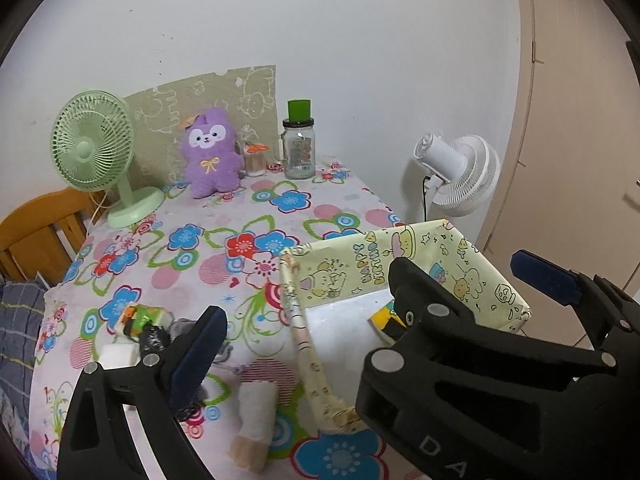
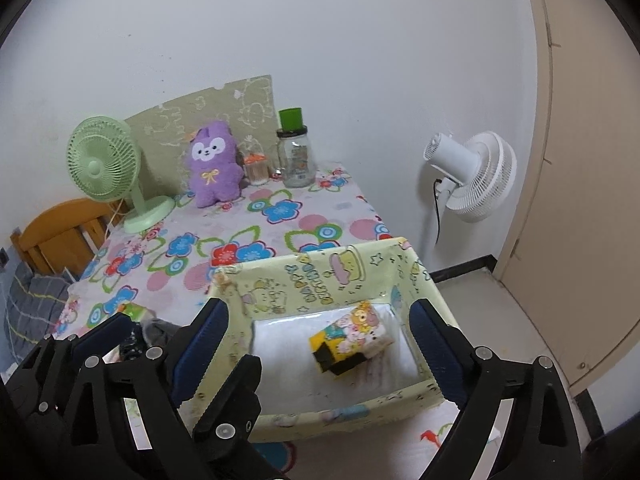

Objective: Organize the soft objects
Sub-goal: 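Drop the tissue pack into the box with the left gripper while the right releases the straw bag, then grasp the white folded cloth with the left gripper while the right grasps the black bag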

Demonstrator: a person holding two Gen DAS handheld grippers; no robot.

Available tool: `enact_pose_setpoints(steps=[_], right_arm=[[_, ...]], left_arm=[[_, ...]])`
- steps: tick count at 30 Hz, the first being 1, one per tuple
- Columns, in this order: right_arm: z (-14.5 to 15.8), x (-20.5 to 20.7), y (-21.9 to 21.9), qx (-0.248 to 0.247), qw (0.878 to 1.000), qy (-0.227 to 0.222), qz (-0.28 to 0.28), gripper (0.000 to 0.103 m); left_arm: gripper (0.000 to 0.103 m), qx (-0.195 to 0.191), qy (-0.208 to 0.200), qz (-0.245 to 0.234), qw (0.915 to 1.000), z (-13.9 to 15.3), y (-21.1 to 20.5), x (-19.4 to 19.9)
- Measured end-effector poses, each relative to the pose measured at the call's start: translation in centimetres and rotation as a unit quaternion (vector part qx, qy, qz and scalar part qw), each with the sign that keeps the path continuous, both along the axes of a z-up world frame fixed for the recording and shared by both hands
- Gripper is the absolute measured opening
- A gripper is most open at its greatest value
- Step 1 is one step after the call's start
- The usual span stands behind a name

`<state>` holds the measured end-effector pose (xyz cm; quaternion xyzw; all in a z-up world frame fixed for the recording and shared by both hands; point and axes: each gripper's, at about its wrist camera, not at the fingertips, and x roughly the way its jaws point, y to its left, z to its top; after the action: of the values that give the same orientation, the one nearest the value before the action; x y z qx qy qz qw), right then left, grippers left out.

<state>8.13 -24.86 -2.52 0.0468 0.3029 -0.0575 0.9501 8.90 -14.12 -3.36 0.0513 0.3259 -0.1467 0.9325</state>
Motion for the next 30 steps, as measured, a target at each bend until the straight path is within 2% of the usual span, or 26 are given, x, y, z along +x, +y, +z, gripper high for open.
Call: enact_pose_setpoints(steps=[6, 9, 17, 30], right_arm=[[1.0, -1.2, 2.0, -0.010, 1.000, -0.013, 0.003, 0.095], [1.4, -1.7, 2.9, -0.014, 1.000, -0.019, 0.005, 0.100], [2.6, -2.9, 5.6, -0.020, 0.999, -0.034, 0.018, 0.101], [2.4, -3.3, 9.6, -0.035, 0.999, -0.024, 0.031, 0.100]], left_arm=[[0.103, 0.000, -0.010, 0.004, 0.9999, 0.8, 1.9, -0.9], [0.103, 0.000, -0.014, 0.007, 0.9999, 1.2, 2.8, -1.4], [0.103, -0.001, -0.031, 0.013, 0.9994, 2.3, 5.3, -2.7], [0.103, -0.005, -0.034, 0.015, 0.9993, 2.3, 9.0, -3.5]])
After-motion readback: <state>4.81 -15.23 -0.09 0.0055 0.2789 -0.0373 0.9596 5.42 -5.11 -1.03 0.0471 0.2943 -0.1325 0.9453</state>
